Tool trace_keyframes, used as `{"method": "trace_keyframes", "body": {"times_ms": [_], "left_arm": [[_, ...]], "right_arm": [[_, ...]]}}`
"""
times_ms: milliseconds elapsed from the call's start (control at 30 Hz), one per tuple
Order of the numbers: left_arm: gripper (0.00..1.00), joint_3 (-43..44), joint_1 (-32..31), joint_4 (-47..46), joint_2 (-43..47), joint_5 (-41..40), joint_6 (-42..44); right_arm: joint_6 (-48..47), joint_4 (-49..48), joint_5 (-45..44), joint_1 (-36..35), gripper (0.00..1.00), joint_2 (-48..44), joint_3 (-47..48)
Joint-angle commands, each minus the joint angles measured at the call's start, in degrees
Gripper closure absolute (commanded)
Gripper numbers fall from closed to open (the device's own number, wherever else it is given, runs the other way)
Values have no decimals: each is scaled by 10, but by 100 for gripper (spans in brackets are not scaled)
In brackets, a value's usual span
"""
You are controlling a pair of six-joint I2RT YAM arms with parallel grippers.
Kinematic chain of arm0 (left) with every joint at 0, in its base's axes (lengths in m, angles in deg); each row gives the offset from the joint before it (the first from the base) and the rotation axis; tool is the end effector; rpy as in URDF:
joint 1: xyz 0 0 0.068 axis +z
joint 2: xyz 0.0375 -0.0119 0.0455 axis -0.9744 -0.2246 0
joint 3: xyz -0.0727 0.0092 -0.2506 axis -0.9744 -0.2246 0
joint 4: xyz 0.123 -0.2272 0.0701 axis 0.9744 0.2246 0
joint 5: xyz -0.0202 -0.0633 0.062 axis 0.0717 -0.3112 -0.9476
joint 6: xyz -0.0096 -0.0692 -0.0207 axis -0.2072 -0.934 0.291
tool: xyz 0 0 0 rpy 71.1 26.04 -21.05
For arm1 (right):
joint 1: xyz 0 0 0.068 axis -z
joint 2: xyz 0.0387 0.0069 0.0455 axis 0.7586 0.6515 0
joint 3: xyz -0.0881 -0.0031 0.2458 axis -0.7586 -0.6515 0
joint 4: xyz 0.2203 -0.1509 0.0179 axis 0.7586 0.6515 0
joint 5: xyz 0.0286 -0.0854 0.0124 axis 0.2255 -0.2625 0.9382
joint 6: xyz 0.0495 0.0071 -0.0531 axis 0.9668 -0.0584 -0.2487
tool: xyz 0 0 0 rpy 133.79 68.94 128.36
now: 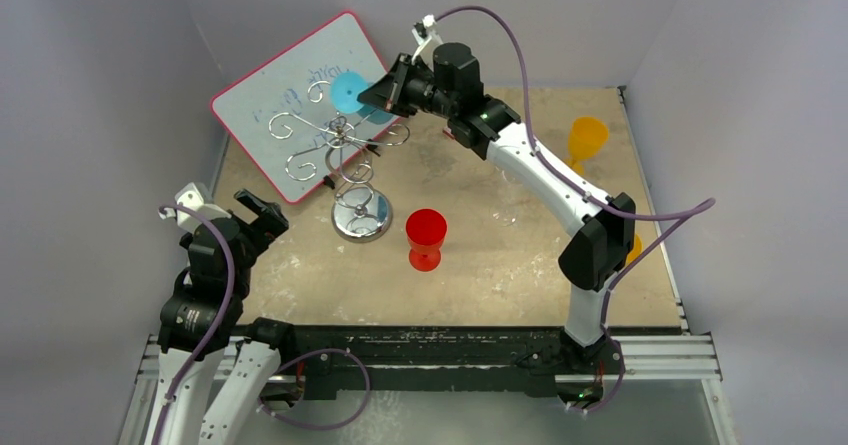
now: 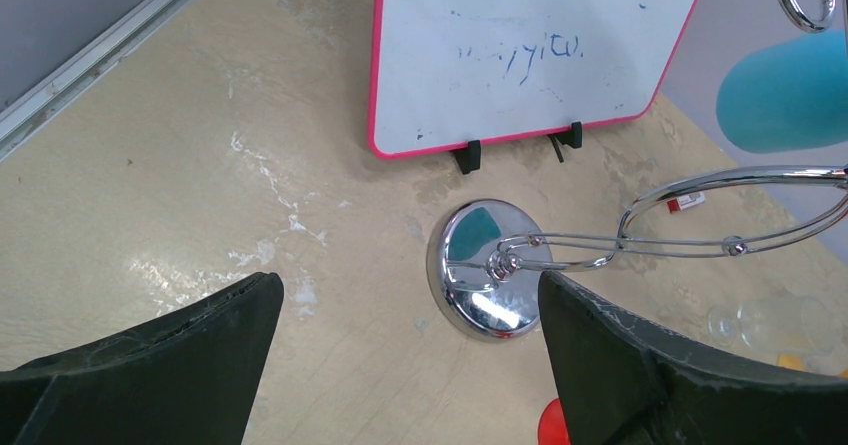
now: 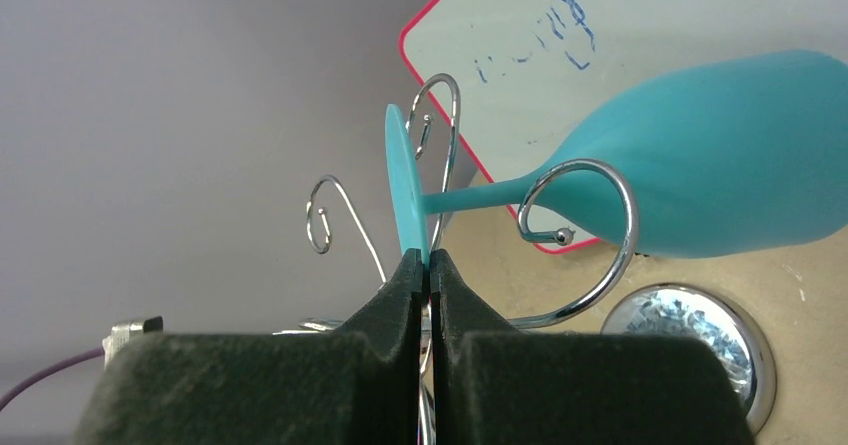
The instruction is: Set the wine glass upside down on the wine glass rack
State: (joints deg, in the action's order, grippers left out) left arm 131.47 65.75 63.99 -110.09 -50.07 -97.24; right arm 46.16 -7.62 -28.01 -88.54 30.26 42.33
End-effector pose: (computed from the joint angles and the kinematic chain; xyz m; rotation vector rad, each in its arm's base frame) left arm 0.1200 0.0030 0.3272 -0.7942 1.7806 -0.1726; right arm 0.3592 0.3144 0.4237 -0.1198 1.7607 1.3656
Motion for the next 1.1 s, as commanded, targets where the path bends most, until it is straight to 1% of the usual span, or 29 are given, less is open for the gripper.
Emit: {"method": "trace_keyframes", "body": {"times_ms": [0,467,1067], "left_arm": [[1,-1,4,-15,-4,-4,-3],[1,-1,4,-13,1,-10,-6],[2,-1,4,-10,-1,-14,-9]], "right_arm": [[-7,-5,13,0,100,-11,27],[-10,25,17,8,100,-25,21],[8,-15,26,39,100,-64,-36]]}}
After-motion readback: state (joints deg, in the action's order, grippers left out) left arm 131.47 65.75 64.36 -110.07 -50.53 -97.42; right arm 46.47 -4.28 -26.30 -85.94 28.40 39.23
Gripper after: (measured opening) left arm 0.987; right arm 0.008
